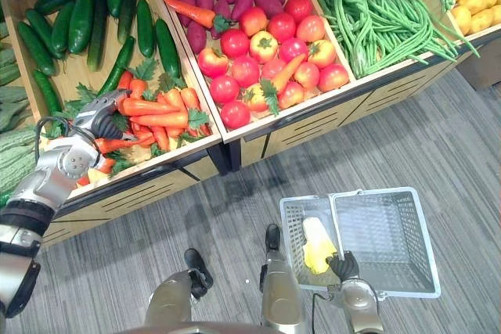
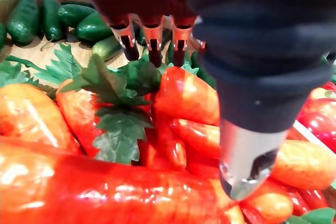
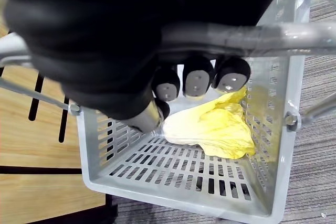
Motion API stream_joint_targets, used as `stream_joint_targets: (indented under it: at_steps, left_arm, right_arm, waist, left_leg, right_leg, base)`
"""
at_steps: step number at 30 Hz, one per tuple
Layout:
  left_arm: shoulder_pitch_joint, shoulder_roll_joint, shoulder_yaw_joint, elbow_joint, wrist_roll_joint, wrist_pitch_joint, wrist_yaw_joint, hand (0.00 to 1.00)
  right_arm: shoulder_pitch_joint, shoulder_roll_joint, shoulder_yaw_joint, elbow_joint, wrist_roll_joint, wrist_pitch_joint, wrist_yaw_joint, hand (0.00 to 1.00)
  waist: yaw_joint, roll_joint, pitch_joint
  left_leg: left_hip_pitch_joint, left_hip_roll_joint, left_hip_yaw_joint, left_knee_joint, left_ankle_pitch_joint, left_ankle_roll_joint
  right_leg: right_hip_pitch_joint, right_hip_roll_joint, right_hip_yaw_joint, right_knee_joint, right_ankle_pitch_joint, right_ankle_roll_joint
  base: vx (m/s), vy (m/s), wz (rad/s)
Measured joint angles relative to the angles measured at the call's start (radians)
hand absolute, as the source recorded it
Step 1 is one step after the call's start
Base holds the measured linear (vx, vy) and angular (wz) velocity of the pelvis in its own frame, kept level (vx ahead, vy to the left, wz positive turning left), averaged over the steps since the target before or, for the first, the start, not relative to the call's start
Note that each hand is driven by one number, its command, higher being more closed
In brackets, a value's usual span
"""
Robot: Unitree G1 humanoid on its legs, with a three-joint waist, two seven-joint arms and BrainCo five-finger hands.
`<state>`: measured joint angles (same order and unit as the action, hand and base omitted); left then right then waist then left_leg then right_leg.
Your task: Pick vegetable in the basket
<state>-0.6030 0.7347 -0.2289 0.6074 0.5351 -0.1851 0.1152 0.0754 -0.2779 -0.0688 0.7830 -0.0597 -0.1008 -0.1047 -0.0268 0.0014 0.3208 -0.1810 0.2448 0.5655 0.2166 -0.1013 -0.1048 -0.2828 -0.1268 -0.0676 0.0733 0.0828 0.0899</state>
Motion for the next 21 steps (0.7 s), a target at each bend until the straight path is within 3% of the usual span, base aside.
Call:
stream_joint_targets:
  at_steps: [3,4,10,21]
  left_arm:
    - [-0.005,-0.002,-0.001,0.0,0.0,0.0,0.0,0.0]
    - [-0.01,-0.011,-0.001,0.0,0.0,0.001,0.0,1.0]
    - [-0.087,-0.023,0.002,0.017,0.022,0.023,0.07,1.0]
    - [-0.136,-0.022,0.018,0.046,0.018,0.043,0.124,1.0]
  right_arm:
    - [-0.017,0.0,0.0,-0.004,0.0,0.0,-0.002,1.0]
    - [-0.017,0.0,0.0,-0.012,0.0,0.0,-0.004,1.0]
    - [-0.055,-0.003,0.002,-0.03,0.0,-0.003,-0.017,1.0]
    - [-0.056,-0.013,0.01,-0.029,0.022,-0.024,-0.018,1.0]
  waist:
    - [-0.001,-0.003,0.02]
    - [0.0,-0.004,0.022]
    - [0.002,-0.014,0.055]
    - [-0.001,-0.019,0.059]
  left_leg:
    - [-0.011,0.004,0.003,0.015,-0.001,0.001]
    - [-0.023,0.007,0.005,0.017,-0.001,0.001]
    - [-0.068,0.014,0.027,0.033,-0.001,0.003]
    - [-0.079,0.014,0.029,0.029,-0.001,0.003]
  right_leg:
    - [-0.015,0.002,0.005,0.009,0.0,0.0]
    - [-0.031,0.003,0.009,0.017,0.0,0.0]
    - [-0.096,0.006,0.031,0.039,0.004,-0.003]
    - [-0.112,0.008,0.039,0.037,0.006,-0.002]
  base:
    - [-0.03,-0.023,-0.05]
    - [-0.05,-0.039,-0.07]
    - [-0.06,-0.041,-0.09]
    - [-0.01,-0.028,-0.02]
